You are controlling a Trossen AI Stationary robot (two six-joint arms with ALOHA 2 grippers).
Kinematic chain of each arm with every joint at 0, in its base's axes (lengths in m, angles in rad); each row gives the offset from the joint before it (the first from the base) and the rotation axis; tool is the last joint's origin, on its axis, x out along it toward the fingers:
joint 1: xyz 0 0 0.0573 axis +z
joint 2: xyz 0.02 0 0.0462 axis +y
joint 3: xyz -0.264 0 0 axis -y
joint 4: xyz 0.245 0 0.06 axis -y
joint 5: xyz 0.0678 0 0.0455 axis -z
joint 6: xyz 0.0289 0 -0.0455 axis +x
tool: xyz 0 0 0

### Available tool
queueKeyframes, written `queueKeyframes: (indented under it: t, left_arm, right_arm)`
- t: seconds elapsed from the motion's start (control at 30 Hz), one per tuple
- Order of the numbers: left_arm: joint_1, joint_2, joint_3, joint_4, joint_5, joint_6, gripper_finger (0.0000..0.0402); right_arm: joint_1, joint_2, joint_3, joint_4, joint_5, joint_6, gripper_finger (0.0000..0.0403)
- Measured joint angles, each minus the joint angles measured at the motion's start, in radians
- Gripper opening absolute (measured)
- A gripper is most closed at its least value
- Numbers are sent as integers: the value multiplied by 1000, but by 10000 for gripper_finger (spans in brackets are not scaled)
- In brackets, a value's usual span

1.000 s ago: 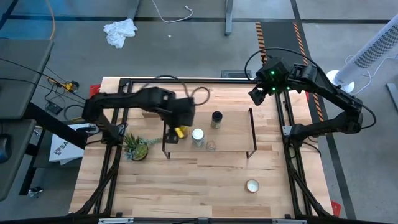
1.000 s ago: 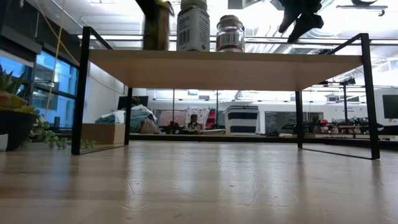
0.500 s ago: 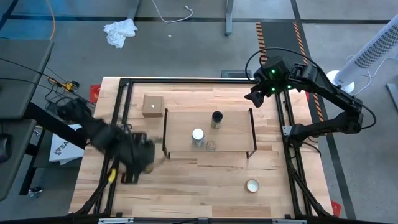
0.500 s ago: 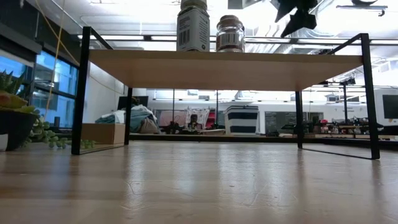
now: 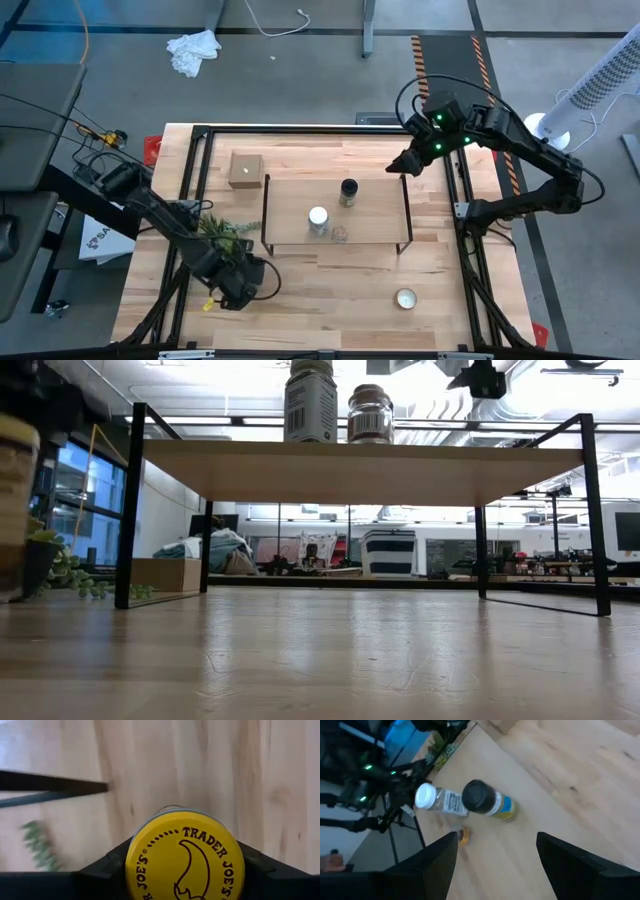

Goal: Shelf spices
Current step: Remove the yellow seasoning bottle from the shelf, then remove the black seasoning bottle from the shelf

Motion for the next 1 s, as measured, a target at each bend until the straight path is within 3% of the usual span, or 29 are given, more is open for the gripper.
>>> queueKeyframes:
  t: [0.1, 0.27, 0.57, 0.77, 0.87, 1.0]
  left_arm:
    - [18, 0, -53, 81, 73, 31, 250]
    - [36, -9, -52, 32, 133, 54, 291]
    - [88, -83, 128, -165, 117, 14, 304]
    - [88, -153, 283, -370, -56, -101, 305]
    - [107, -189, 328, -466, -204, -229, 305]
    - [157, -227, 351, -521, -323, -390, 305]
  right_arm:
    - [35, 0, 0, 0, 0, -3, 268]
    - [82, 0, 0, 0, 25, -2, 268]
    - [113, 0, 0, 89, 53, -8, 268]
    - [152, 33, 17, 297, 103, -66, 268]
    - [225, 119, 80, 193, 193, -216, 268]
    - [316, 255, 206, 20, 382, -405, 268]
